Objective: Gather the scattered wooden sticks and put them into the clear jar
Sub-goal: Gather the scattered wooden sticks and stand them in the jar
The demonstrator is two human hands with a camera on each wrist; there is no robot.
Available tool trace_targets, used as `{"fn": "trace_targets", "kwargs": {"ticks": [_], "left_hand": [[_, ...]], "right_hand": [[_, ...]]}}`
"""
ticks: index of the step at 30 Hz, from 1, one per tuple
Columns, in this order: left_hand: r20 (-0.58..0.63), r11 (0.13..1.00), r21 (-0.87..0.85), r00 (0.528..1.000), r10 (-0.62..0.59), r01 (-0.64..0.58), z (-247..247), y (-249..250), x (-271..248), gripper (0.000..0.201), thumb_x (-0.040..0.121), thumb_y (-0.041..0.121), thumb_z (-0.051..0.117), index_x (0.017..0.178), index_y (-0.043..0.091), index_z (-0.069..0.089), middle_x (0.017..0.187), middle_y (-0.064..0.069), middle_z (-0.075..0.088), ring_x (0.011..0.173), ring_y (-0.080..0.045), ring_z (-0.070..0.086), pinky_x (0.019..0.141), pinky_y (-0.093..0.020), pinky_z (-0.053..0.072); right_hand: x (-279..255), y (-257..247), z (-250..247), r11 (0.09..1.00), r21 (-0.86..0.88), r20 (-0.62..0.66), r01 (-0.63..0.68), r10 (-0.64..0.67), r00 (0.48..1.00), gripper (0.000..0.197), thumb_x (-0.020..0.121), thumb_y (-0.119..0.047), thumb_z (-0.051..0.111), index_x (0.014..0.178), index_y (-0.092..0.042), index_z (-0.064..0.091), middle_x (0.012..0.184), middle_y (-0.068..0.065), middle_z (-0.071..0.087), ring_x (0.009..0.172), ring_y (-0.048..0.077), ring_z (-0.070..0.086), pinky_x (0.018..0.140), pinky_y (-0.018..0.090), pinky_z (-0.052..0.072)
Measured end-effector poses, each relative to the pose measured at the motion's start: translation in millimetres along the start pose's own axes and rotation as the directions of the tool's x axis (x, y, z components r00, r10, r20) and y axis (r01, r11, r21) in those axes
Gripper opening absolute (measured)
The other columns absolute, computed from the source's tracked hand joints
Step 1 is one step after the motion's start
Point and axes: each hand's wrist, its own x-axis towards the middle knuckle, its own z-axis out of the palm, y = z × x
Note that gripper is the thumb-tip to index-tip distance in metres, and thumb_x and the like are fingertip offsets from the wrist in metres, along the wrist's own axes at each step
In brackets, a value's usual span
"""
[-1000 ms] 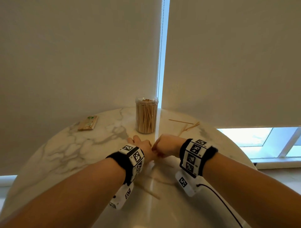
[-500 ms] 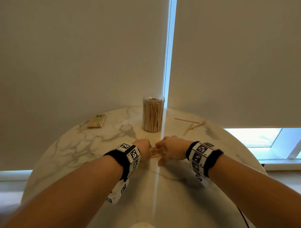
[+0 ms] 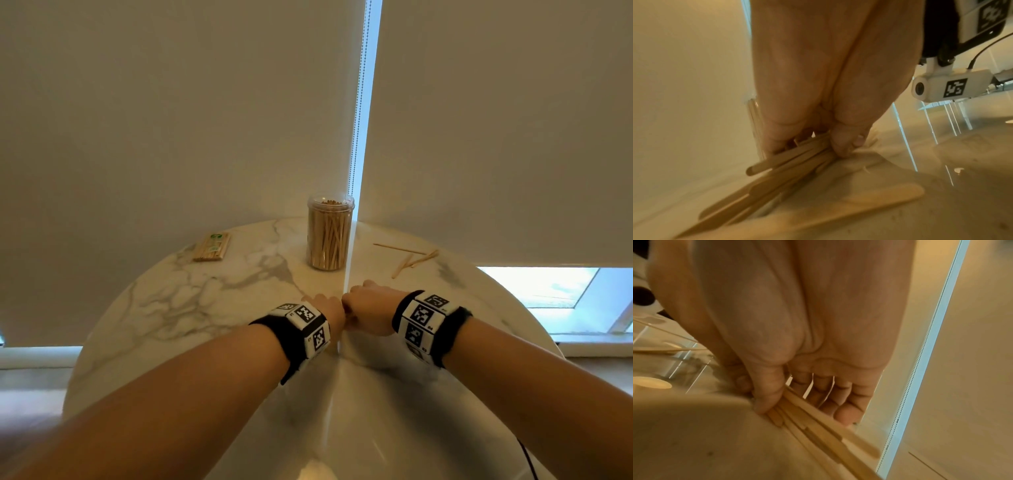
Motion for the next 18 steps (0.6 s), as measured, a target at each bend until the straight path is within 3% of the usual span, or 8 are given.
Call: {"fn": "trace_targets", "kwargs": {"ticks": [4, 8, 10, 13, 15, 18], "left_hand": [[0.066, 0.999, 0.009, 0.996, -0.053, 0.053, 4.7, 3.6, 0.4, 0.049, 0.095, 0.022, 0.059, 0.137, 0.008, 0.04, 0.135, -0.013, 0.048, 0.125, -0.033, 0.049, 0.104, -0.04, 0.039], [0.028, 1.0, 0.017, 1.0, -0.006, 0.006, 8.4, 1.1, -6.0, 0.042, 0.098, 0.021, 0.051, 0.136, 0.007, 0.04, 0.134, -0.014, 0.045, 0.123, -0.035, 0.047, 0.102, -0.042, 0.04], [-0.017, 1.0, 0.002, 1.0, -0.014, 0.014, 10.1, 1.3, -9.1, 0.04, 0.099, 0.02, 0.048, 0.137, 0.009, 0.039, 0.135, -0.013, 0.042, 0.125, -0.034, 0.044, 0.102, -0.043, 0.04], [-0.083, 0.997, -0.077, 0.997, 0.003, -0.009, 8.8, -2.3, -13.2, 0.037, 0.097, 0.018, 0.048, 0.132, 0.011, 0.039, 0.128, -0.012, 0.046, 0.117, -0.034, 0.049, 0.093, -0.044, 0.044], [-0.101, 0.987, -0.15, 0.994, 0.038, -0.053, 8.4, -7.0, -13.0, 0.03, 0.096, 0.019, 0.047, 0.126, 0.012, 0.04, 0.114, -0.012, 0.056, 0.1, -0.032, 0.058, 0.082, -0.042, 0.047], [-0.161, 0.95, -0.285, 0.984, 0.081, -0.125, 6.8, -8.8, -15.1, 0.021, 0.099, 0.028, 0.044, 0.114, 0.014, 0.042, 0.099, -0.01, 0.062, 0.083, -0.027, 0.06, 0.074, -0.04, 0.05]], "right_hand": [[-3.1, -2.5, 8.8, 0.999, 0.008, -0.023, -0.034, 0.034, 0.999, 0.033, 0.097, -0.03, 0.059, 0.127, -0.015, 0.056, 0.117, 0.009, 0.065, 0.105, 0.028, 0.063, 0.092, 0.04, 0.052], [-11.8, -6.3, 12.7, 0.997, 0.008, -0.045, -0.073, 0.074, 0.996, 0.04, 0.101, -0.041, 0.047, 0.133, -0.017, 0.052, 0.129, 0.006, 0.057, 0.12, 0.028, 0.054, 0.102, 0.043, 0.039], [-17.1, -7.9, 12.5, 0.997, 0.025, -0.071, -0.069, 0.071, 0.995, 0.039, 0.101, -0.045, 0.042, 0.127, -0.017, 0.051, 0.118, 0.004, 0.06, 0.111, 0.026, 0.056, 0.102, 0.046, 0.037], [-24.4, -5.8, 8.6, 0.989, 0.138, -0.106, -0.05, 0.065, 0.992, 0.022, 0.103, -0.033, 0.043, 0.115, -0.016, 0.049, 0.092, 0.002, 0.061, 0.084, 0.023, 0.059, 0.092, 0.044, 0.049], [-26.5, -3.2, 3.3, 0.981, 0.189, -0.143, -0.05, 0.077, 0.987, 0.016, 0.102, -0.028, 0.047, 0.112, -0.015, 0.049, 0.09, 0.003, 0.061, 0.078, 0.021, 0.06, 0.081, 0.039, 0.056], [-31.6, -2.2, -10.9, 0.989, 0.132, -0.169, -0.07, 0.092, 0.981, 0.013, 0.098, -0.022, 0.053, 0.109, -0.015, 0.053, 0.092, 0.003, 0.059, 0.078, 0.018, 0.058, 0.072, 0.03, 0.053]]}}
